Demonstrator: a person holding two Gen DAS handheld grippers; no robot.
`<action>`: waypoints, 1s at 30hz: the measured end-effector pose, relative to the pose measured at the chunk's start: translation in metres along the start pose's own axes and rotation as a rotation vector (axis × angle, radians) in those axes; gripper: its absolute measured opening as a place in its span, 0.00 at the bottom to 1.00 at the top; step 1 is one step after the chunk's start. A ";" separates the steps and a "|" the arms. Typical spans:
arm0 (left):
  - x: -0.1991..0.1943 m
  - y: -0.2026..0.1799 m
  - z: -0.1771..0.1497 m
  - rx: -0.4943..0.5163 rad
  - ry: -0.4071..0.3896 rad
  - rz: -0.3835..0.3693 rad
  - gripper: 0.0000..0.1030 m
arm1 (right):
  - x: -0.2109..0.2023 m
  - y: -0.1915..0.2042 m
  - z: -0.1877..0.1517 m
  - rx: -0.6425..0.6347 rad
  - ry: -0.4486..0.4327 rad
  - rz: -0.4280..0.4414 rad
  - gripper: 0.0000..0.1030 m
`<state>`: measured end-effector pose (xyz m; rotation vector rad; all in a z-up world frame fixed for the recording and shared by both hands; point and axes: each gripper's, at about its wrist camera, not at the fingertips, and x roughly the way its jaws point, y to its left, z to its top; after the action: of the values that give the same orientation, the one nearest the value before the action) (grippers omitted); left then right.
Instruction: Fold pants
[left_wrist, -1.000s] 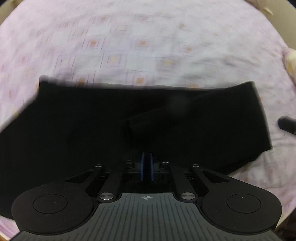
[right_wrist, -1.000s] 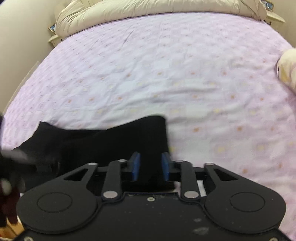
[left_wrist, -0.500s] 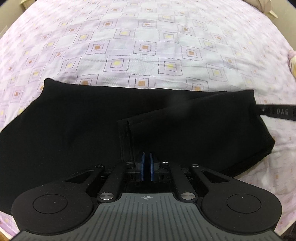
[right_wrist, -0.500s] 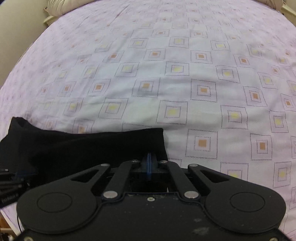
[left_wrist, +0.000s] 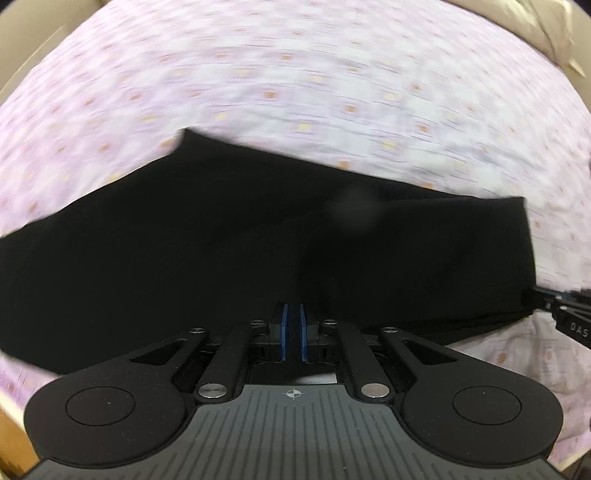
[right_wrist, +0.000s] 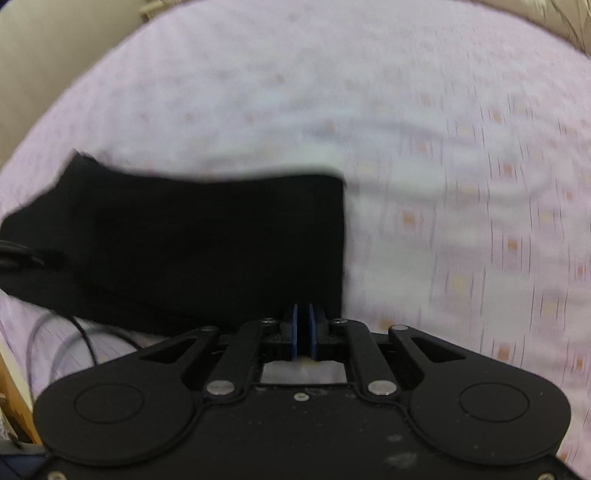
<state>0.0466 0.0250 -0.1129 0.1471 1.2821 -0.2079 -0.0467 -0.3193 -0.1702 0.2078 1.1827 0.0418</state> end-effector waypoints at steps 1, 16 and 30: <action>-0.004 0.007 -0.003 -0.016 -0.003 0.012 0.08 | 0.000 -0.003 -0.002 0.017 -0.011 0.006 0.07; -0.038 0.133 -0.030 -0.212 -0.047 0.097 0.08 | -0.030 0.124 0.044 -0.076 -0.182 0.176 0.19; -0.031 0.252 -0.030 -0.184 -0.137 -0.127 0.10 | 0.071 0.295 0.123 -0.172 -0.102 0.118 0.19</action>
<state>0.0698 0.2783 -0.0930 -0.1046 1.1686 -0.2039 0.1163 -0.0376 -0.1362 0.1260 1.0581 0.2335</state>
